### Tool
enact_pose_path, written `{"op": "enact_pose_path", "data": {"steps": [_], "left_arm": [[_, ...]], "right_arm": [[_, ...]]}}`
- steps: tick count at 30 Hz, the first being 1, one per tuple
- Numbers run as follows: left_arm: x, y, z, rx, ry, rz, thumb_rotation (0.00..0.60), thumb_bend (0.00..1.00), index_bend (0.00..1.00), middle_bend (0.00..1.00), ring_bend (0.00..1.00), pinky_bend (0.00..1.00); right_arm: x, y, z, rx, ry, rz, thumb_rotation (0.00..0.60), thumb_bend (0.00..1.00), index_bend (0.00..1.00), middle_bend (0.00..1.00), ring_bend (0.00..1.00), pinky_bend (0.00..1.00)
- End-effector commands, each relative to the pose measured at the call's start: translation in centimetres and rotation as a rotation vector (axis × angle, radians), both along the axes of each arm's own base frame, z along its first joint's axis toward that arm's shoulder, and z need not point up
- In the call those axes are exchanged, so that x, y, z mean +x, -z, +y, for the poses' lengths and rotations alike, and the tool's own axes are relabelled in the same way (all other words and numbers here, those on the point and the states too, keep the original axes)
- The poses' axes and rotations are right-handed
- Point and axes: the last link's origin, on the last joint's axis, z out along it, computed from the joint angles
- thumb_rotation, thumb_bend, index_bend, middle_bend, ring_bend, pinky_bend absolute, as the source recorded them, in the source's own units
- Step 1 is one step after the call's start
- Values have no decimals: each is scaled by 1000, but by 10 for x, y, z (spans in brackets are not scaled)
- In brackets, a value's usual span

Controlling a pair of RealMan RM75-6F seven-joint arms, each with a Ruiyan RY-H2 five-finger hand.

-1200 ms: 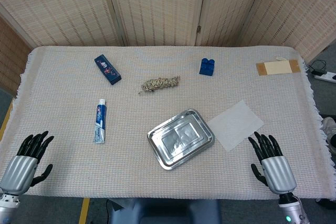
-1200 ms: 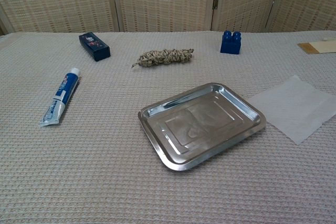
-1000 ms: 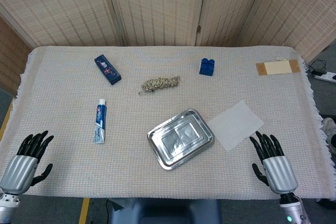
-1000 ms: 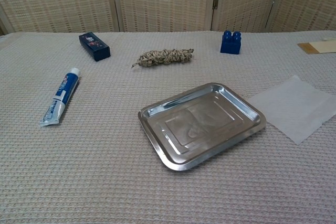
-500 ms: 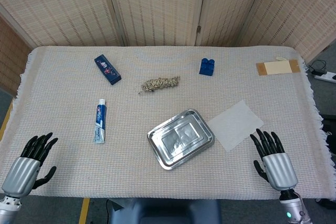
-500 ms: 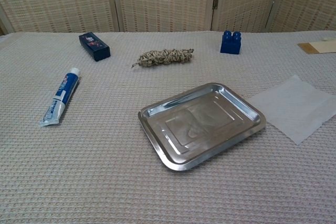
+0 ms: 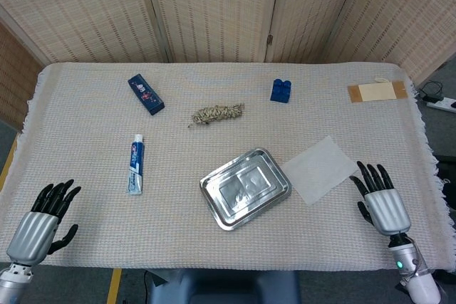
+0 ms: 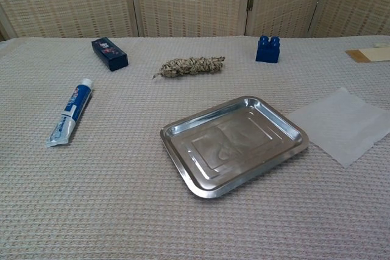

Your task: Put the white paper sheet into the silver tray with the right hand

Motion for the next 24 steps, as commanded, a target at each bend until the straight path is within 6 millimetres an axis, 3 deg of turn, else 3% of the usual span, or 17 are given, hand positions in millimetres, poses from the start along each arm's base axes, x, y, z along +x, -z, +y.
{"op": "enact_pose_path", "data": {"steps": [1, 8, 24], "left_arm": [[-1, 0, 1, 2, -6, 4, 600, 441, 0, 0, 0, 0], [-4, 1, 5, 9, -26, 11, 600, 441, 0, 0, 0, 0], [-11, 2, 11, 7, -60, 17, 600, 442, 0, 0, 0, 0]], "right_arm": [[-13, 12, -19, -7, -11, -1, 600, 453, 248, 0, 0, 0], [-29, 31, -39, -32, 4, 38, 600, 452, 254, 0, 0, 0], [-36, 73, -61, -17, 23, 90, 600, 452, 254, 0, 0, 0]]}}
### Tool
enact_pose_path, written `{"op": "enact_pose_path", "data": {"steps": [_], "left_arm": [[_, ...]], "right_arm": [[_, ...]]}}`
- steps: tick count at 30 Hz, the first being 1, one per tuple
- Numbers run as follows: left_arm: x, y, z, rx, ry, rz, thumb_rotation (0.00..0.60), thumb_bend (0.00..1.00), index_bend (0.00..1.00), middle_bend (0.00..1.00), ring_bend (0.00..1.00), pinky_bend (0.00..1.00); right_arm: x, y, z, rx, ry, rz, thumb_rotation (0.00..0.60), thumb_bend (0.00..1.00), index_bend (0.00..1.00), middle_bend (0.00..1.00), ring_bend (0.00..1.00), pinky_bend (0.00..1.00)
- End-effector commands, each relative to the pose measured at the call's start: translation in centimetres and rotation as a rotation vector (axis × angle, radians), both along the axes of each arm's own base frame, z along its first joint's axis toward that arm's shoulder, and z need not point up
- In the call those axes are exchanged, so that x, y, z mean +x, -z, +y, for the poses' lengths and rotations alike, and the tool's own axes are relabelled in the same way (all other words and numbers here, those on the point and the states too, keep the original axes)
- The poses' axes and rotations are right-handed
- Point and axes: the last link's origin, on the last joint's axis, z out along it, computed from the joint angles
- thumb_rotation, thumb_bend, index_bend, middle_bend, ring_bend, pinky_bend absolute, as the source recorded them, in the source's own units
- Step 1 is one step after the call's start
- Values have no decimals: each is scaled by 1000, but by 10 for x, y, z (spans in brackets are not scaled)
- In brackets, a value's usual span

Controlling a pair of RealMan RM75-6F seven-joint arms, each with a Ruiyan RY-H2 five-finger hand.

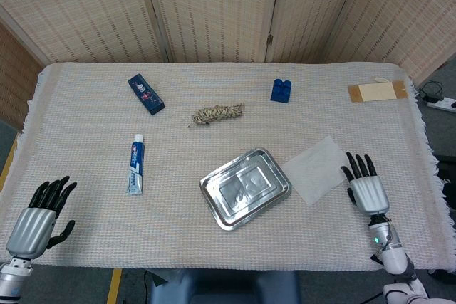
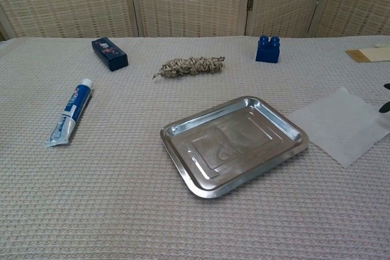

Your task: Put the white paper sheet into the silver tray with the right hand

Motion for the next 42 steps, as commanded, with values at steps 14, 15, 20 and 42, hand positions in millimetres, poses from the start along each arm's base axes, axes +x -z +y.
{"op": "enact_pose_path", "data": {"steps": [14, 15, 20, 42], "left_arm": [[-2, -2, 2, 5, -12, -12, 600, 442, 0, 0, 0, 0], [-2, -2, 2, 5, -12, -13, 600, 442, 0, 0, 0, 0], [-2, -3, 1, 5, -9, -18, 600, 442, 0, 0, 0, 0], [-1, -4, -1, -1, 3, -20, 600, 443, 0, 0, 0, 0]], "right_arm": [[19, 26, -23, 23, -18, 6, 600, 452, 269, 0, 0, 0], [20, 27, -24, 22, -20, 3, 600, 452, 294, 0, 0, 0], [29, 28, -24, -1, -55, -44, 600, 452, 480, 30, 0, 0], [41, 16, -36, -119, -72, -198, 600, 452, 771, 261, 119, 0]]}}
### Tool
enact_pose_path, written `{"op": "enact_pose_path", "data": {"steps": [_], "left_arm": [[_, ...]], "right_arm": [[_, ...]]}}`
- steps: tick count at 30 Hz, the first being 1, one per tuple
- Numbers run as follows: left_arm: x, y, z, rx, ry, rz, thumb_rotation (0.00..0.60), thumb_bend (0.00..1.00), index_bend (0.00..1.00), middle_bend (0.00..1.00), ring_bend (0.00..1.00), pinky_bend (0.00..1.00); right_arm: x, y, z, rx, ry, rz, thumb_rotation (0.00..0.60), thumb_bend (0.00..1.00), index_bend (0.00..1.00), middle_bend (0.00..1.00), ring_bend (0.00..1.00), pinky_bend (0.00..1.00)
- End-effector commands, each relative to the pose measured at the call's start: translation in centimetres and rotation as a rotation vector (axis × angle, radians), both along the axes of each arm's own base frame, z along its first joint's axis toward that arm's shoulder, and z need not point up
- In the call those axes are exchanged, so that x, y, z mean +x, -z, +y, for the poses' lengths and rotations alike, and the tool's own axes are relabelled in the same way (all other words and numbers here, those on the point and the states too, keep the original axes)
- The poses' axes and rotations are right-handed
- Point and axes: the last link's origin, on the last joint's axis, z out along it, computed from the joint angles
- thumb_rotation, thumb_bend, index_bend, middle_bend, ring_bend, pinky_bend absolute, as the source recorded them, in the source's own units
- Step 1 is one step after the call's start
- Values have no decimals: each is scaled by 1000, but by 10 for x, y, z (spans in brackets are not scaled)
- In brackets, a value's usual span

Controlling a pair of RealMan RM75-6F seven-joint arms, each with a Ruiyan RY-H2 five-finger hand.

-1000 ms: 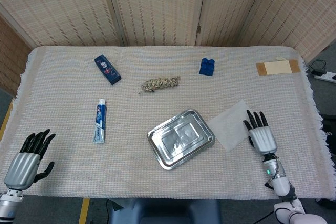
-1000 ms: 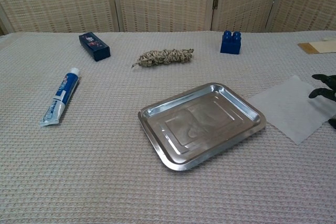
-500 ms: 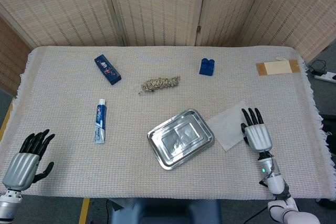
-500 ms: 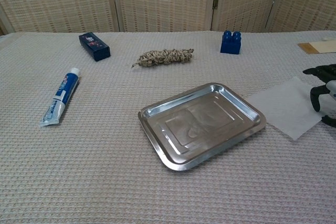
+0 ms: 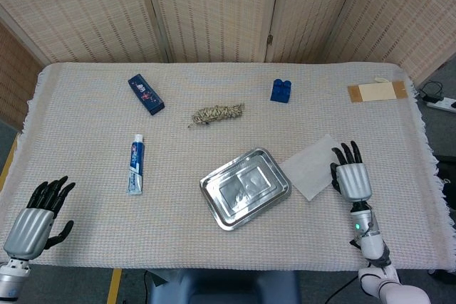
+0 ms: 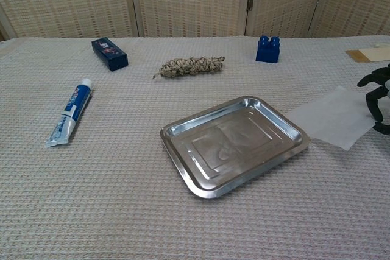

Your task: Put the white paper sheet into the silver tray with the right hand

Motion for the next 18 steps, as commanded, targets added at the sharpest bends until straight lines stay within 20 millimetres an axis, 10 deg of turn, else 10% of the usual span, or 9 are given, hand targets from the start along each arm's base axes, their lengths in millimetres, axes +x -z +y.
{"op": "enact_pose_path", "data": {"steps": [1, 18], "left_arm": [[0, 0, 0, 0, 1, -1, 600, 443, 0, 0, 0, 0], [0, 0, -1, 0, 3, 2, 600, 443, 0, 0, 0, 0]], "right_arm": [[1, -3, -1, -14, -9, -7, 600, 452, 771, 263, 120, 0], [-1, 0, -1, 7, 1, 9, 600, 452, 774, 267, 124, 0]]}}
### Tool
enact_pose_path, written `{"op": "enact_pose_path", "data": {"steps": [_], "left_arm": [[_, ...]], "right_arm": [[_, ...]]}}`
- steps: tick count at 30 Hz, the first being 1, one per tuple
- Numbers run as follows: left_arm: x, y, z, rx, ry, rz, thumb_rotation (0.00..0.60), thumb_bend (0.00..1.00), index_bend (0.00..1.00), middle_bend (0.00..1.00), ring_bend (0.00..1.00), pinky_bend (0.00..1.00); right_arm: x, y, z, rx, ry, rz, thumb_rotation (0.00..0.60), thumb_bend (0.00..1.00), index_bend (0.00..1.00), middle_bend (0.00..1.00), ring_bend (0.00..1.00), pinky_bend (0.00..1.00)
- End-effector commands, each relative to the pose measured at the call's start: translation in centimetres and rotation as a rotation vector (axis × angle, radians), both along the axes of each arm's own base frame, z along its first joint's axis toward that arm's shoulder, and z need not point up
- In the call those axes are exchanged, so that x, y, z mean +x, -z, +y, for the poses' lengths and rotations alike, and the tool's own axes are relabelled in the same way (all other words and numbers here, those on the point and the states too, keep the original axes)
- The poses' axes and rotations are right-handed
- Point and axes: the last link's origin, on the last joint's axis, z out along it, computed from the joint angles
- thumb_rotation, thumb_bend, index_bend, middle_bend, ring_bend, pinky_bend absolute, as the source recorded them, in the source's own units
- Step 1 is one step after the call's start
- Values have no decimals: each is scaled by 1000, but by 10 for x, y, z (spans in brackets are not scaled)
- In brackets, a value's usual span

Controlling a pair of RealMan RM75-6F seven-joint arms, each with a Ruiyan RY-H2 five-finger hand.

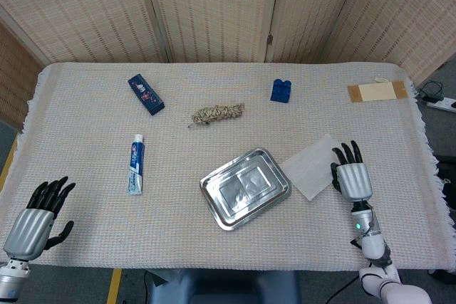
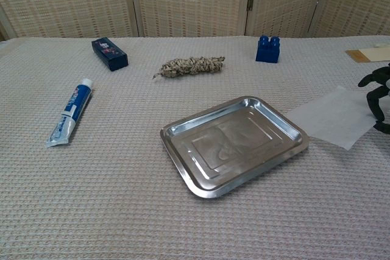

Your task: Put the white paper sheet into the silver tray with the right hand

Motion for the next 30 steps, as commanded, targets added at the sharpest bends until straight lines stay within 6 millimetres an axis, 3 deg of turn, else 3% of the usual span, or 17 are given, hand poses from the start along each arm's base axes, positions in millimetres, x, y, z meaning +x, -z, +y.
{"op": "enact_pose_path", "data": {"steps": [1, 7, 15, 20, 30], "left_arm": [[0, 0, 0, 0, -1, 0, 600, 443, 0, 0, 0, 0], [0, 0, 0, 2, 0, -1, 600, 443, 0, 0, 0, 0], [0, -1, -1, 0, 3, -7, 600, 443, 0, 0, 0, 0], [1, -1, -1, 1, 6, -8, 600, 443, 0, 0, 0, 0], [1, -1, -2, 0, 7, -11, 600, 443, 0, 0, 0, 0]], "right_arm": [[0, 1, -1, 4, 3, 5, 600, 452, 774, 268, 124, 0], [3, 6, -2, 20, -2, 10, 600, 467, 791, 274, 124, 0], [5, 6, -1, 21, -23, 6, 600, 607, 794, 281, 123, 0], [6, 6, -1, 23, -37, 0, 600, 626, 794, 282, 123, 0], [29, -18, -8, -106, -163, -119, 600, 626, 794, 285, 127, 0]]}}
